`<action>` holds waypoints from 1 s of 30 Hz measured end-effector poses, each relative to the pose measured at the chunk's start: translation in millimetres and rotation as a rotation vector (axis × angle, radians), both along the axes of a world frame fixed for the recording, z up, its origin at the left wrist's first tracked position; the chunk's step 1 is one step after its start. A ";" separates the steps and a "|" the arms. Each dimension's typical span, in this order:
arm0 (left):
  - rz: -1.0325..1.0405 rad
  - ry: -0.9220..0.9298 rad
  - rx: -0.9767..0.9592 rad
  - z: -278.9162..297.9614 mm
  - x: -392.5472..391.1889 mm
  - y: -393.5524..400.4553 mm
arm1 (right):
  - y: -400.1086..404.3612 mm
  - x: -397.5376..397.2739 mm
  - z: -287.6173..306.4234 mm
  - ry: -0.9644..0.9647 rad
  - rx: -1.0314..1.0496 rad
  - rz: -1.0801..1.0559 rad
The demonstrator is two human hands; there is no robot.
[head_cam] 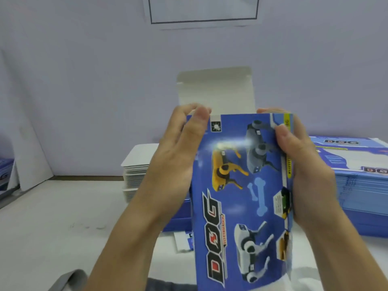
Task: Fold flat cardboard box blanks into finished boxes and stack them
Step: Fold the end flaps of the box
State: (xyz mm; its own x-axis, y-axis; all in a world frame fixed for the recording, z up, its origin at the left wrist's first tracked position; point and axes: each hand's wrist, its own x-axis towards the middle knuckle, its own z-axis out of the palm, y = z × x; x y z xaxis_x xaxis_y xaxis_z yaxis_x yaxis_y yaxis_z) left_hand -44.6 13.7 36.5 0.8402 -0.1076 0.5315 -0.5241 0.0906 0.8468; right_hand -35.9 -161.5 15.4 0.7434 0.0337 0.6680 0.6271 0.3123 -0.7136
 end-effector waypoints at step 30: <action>0.155 -0.043 -0.100 -29.8 8.3 -33.6 | 3.1 11.5 -8.5 0.119 -0.018 -0.353</action>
State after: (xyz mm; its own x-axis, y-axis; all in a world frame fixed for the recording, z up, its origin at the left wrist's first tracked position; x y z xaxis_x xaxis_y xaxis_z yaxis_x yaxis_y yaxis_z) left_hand -36.3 -19.9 6.8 0.8191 0.0770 0.5685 -0.5735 0.0885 0.8144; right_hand -24.4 -158.4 6.9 0.7838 -0.2276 0.5778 0.6062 0.0784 -0.7914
